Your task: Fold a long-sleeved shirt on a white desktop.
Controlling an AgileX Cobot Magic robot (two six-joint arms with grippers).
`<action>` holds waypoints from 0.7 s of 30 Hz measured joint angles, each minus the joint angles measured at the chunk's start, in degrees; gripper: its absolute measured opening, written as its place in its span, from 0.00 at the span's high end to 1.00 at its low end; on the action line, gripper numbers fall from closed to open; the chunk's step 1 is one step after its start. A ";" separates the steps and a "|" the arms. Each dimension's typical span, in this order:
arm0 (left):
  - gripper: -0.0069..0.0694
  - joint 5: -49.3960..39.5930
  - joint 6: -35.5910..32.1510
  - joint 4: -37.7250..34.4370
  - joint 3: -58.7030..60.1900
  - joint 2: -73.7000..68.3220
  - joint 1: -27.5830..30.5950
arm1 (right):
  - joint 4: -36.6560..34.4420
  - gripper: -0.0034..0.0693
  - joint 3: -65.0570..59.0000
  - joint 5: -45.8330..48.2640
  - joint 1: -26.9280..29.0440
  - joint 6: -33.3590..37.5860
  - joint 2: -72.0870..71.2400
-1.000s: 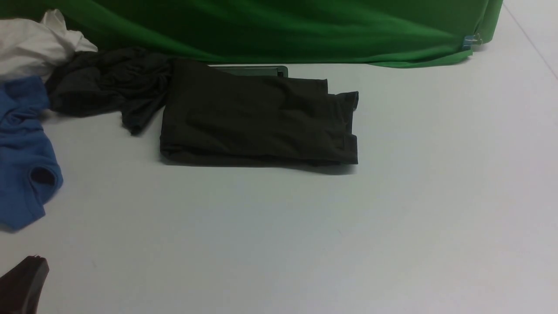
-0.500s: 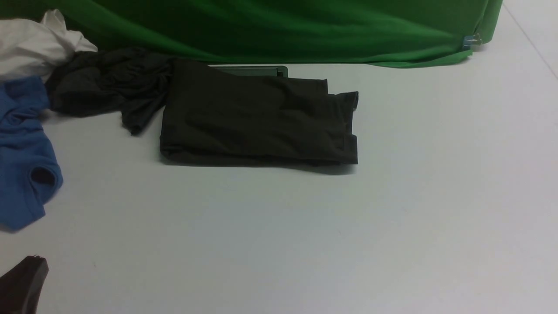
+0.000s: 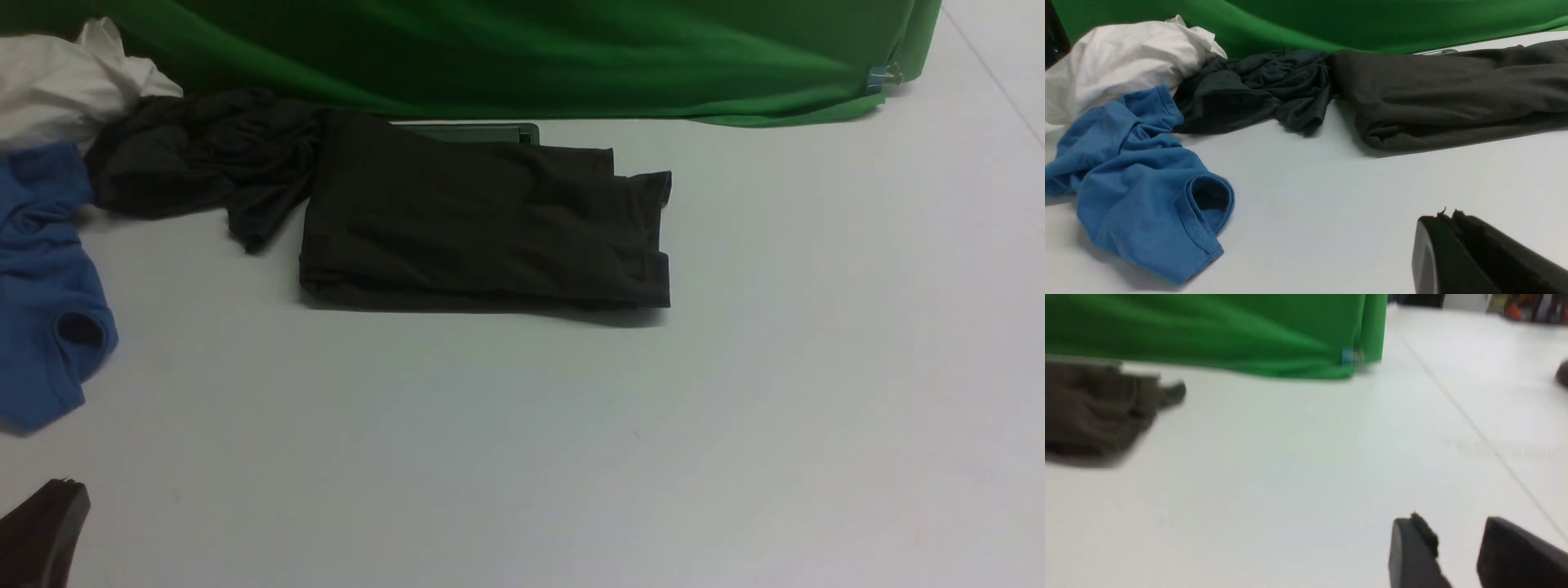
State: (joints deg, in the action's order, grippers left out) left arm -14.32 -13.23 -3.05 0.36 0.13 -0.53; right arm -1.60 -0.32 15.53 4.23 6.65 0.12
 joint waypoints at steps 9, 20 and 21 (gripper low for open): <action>0.88 0.00 0.00 0.00 0.00 0.00 0.00 | 0.00 0.62 -0.21 -4.30 0.35 0.00 -0.20; 0.88 0.00 0.00 0.00 0.00 0.00 0.00 | 0.00 0.62 -0.21 -4.59 0.35 -0.04 -0.20; 0.88 0.00 0.00 0.00 0.00 0.00 0.00 | 0.00 0.62 -0.21 -4.59 0.35 -0.04 -0.20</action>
State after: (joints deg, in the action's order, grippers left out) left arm -14.32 -13.23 -3.05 0.36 0.13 -0.53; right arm -1.60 -0.53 10.94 4.57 6.61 -0.08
